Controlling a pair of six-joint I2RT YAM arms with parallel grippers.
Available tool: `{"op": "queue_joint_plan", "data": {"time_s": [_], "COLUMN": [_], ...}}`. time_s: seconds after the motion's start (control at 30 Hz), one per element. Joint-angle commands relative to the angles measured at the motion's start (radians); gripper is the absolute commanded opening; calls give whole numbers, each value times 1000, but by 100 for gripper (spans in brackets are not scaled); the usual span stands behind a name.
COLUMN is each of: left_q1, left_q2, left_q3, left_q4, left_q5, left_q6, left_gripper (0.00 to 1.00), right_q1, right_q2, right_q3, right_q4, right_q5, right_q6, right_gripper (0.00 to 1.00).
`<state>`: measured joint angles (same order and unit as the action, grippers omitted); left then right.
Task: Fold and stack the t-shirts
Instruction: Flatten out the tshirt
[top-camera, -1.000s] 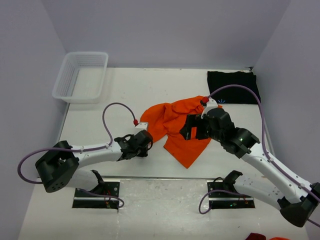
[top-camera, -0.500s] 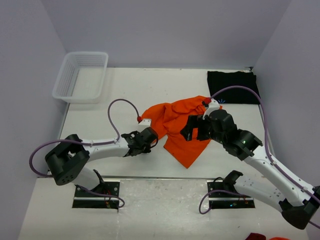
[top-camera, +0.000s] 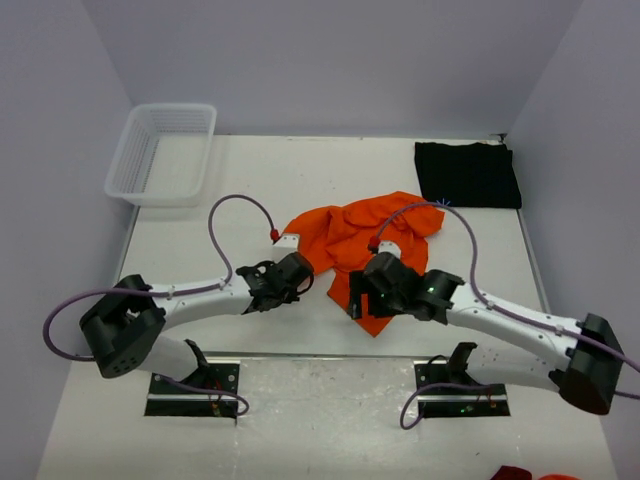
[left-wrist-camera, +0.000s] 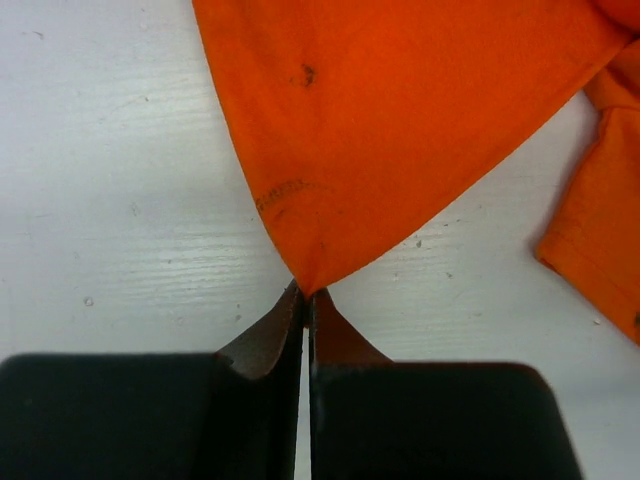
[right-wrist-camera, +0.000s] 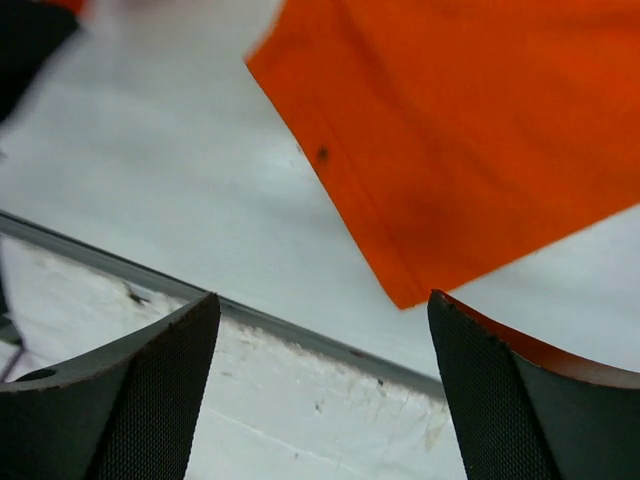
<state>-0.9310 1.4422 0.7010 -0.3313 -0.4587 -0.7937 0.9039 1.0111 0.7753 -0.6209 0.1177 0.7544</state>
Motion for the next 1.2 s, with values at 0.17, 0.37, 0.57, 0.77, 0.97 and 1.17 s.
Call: {"op": "queue_joint_plan", "data": {"time_s": [0.17, 0.37, 0.57, 0.77, 0.97, 1.17], "left_q1": [-5, -5, -5, -5, -5, -5], "left_q2": [-131, -141, -147, -164, -187, -200], "left_q3": [52, 31, 14, 0, -9, -20], "left_q4": [-97, -81, -60, -58, -60, -64], "left_q5": [-74, -58, -43, -38, -38, -44], "left_q6": [-7, 5, 7, 5, 8, 8], "left_gripper": [0, 0, 0, 0, 0, 0], "right_q1": [194, 194, 194, 193, 193, 193], "right_q2": [190, 155, 214, 256, 316, 336], "right_q3": [-108, -162, -214, -188, -172, -197], "right_q4": [-60, -97, -25, -14, 10, 59], "right_q5": [218, 255, 220, 249, 237, 208], "right_q6": [449, 496, 511, 510, 508, 519], "right_gripper": [70, 65, 61, 50, 38, 28]}}
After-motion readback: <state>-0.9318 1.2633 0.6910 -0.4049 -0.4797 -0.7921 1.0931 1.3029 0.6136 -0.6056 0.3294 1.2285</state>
